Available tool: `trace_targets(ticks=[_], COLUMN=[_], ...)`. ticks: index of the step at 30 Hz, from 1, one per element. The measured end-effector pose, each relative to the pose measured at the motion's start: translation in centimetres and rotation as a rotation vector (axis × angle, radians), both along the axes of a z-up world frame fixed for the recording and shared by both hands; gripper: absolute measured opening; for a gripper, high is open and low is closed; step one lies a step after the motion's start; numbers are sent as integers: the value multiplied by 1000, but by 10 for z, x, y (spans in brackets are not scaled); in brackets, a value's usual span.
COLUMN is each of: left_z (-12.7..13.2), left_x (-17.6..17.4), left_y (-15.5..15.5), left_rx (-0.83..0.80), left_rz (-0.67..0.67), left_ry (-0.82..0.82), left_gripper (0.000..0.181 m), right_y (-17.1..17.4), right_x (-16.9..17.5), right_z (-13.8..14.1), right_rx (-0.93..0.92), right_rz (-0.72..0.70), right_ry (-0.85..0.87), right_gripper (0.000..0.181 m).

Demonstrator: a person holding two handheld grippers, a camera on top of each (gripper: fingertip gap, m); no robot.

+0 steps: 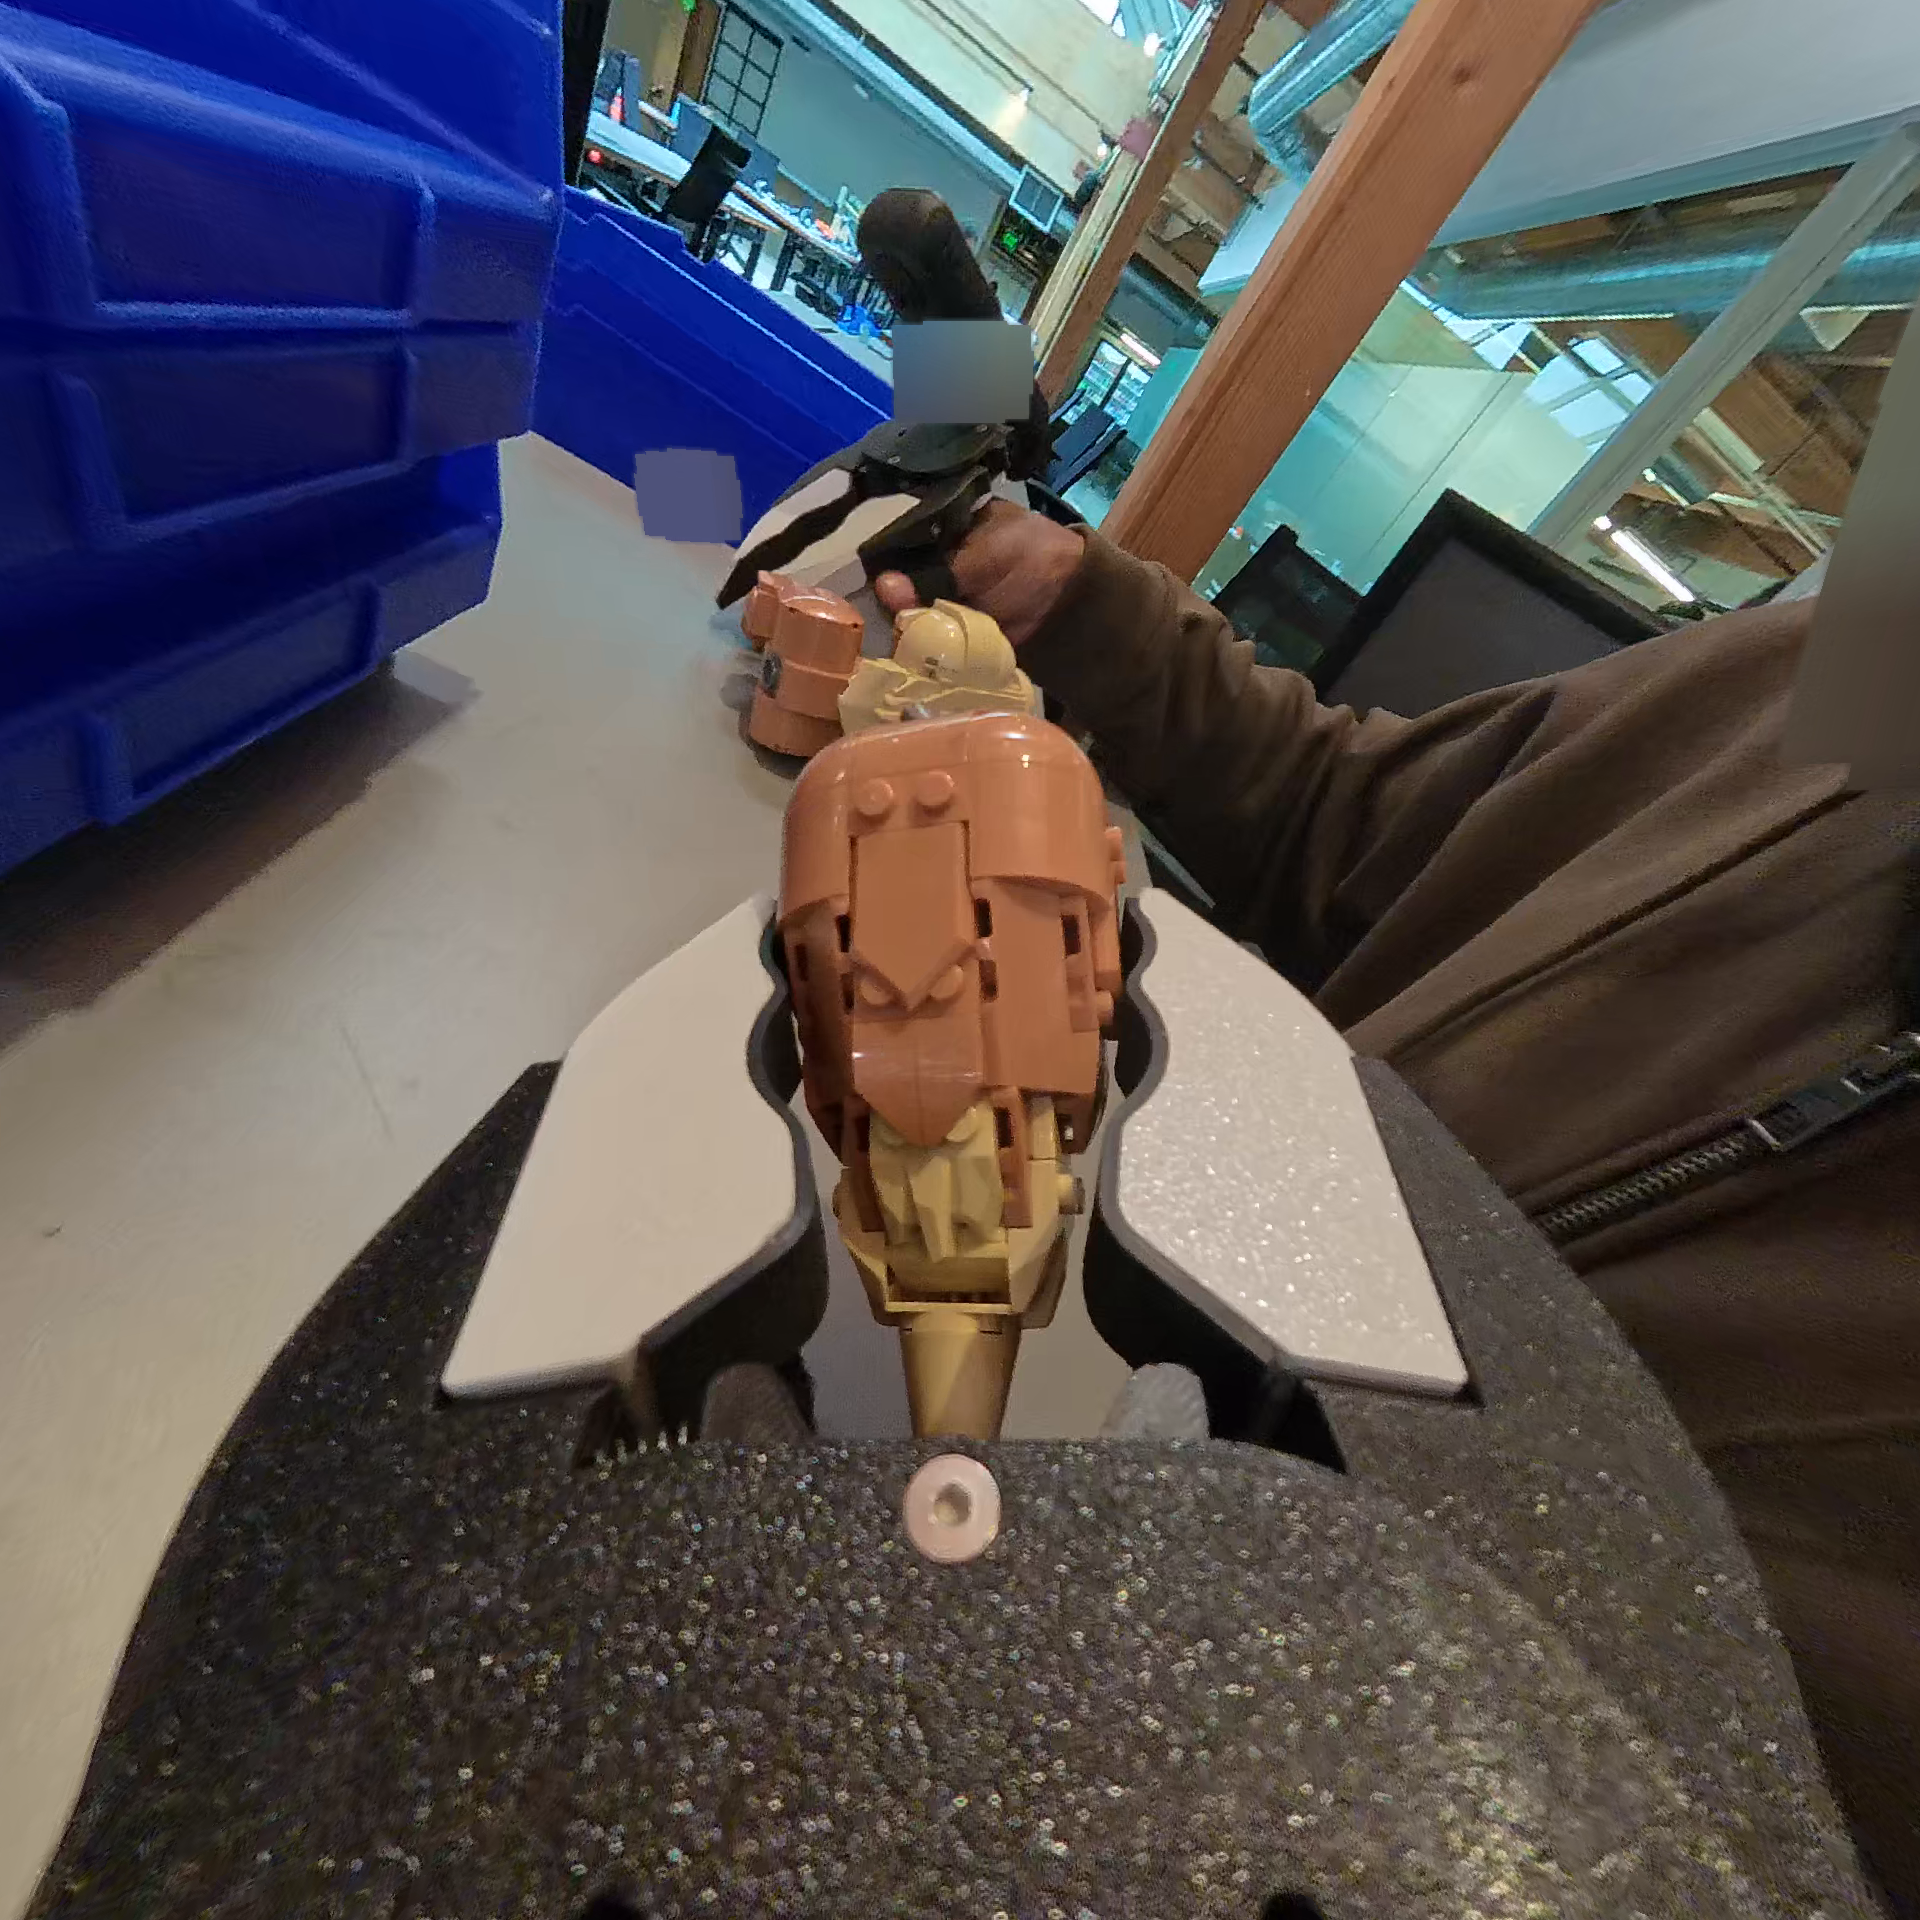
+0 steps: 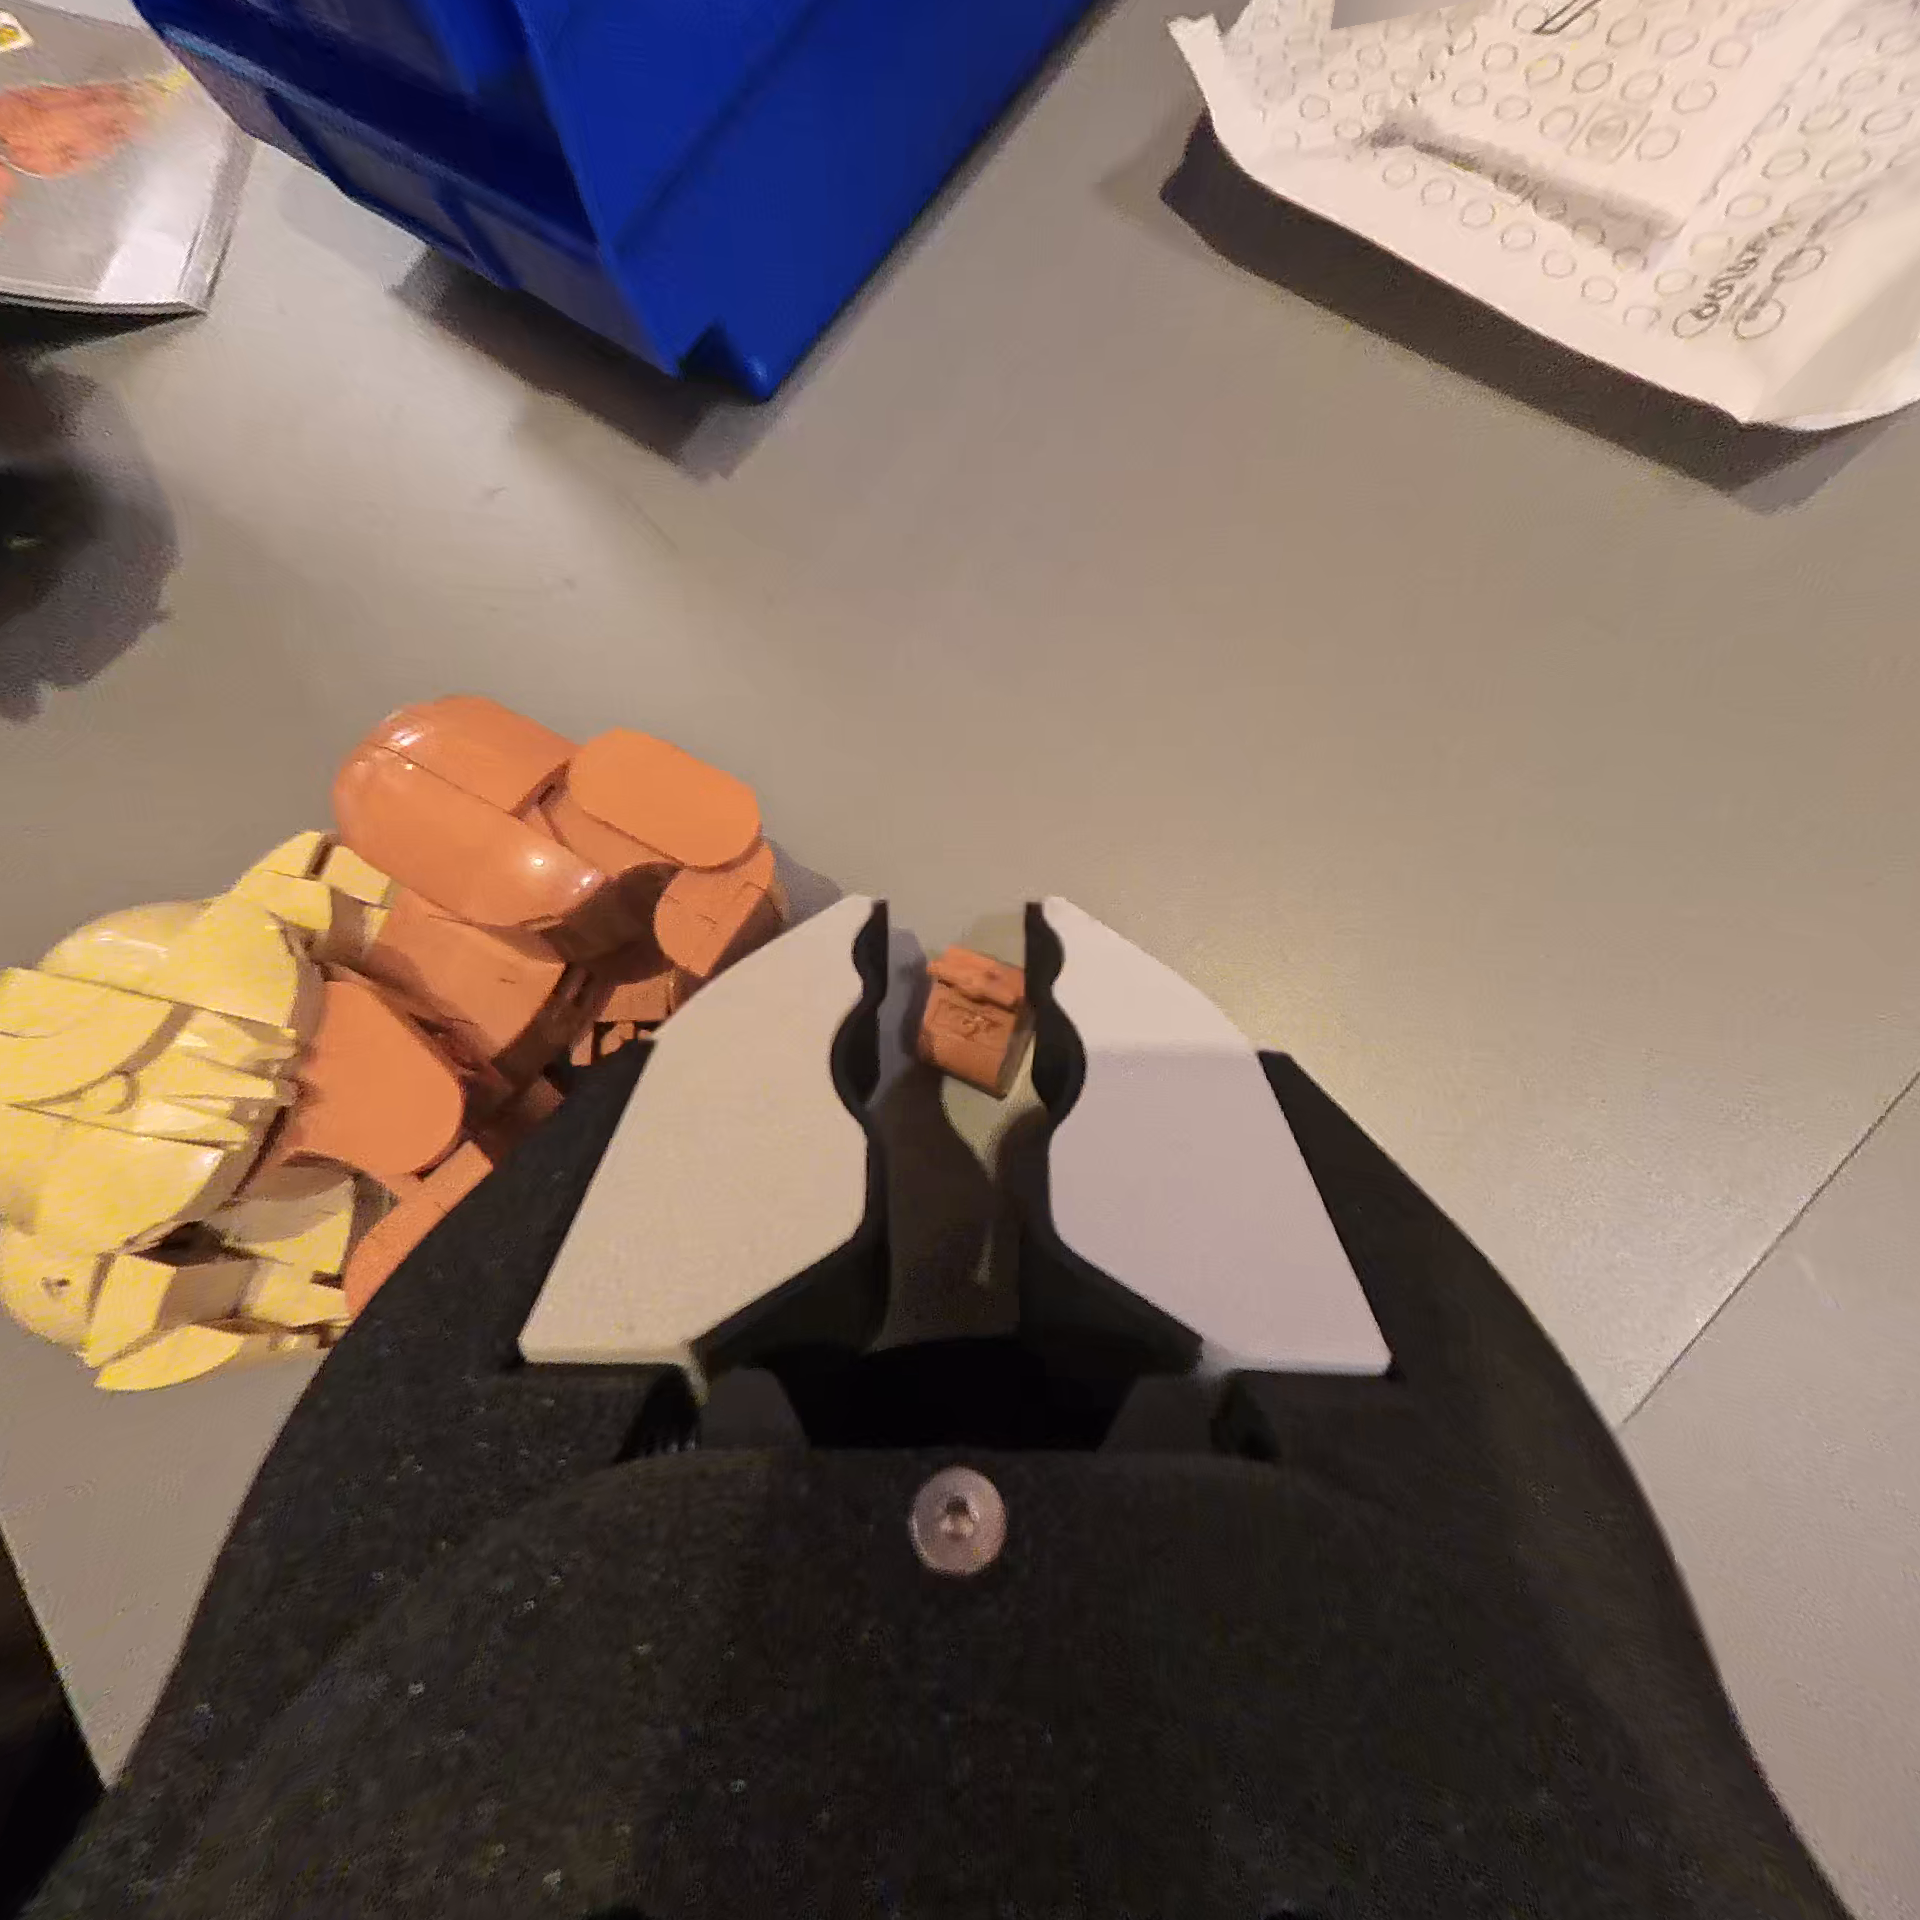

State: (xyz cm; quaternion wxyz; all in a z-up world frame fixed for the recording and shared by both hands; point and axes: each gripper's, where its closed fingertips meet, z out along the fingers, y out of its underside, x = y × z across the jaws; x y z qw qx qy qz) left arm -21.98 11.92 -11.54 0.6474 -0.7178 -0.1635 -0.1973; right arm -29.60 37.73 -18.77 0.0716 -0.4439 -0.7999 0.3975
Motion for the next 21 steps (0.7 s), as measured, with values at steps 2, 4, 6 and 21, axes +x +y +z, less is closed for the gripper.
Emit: trace_targets(ticks=[2,4,6,21], left_z=[-2,-5,-13,-69], left_x=[0,-1,-3,-11], left_y=[-4,-8,-11,-30], left_rx=[-16,-47,-112,-582], left_rz=[11,25,37,51], left_ry=[4,18,65,606], left_gripper=[59,59,59,60], right_y=[6,11,14,-271], right_x=[-1,0,5,53], right_z=[6,22,43,54], right_rx=[9,23,79,112], right_rz=[-39,-80,-110,318], right_ry=[26,79,156,462], right_gripper=[31,34,34,34])
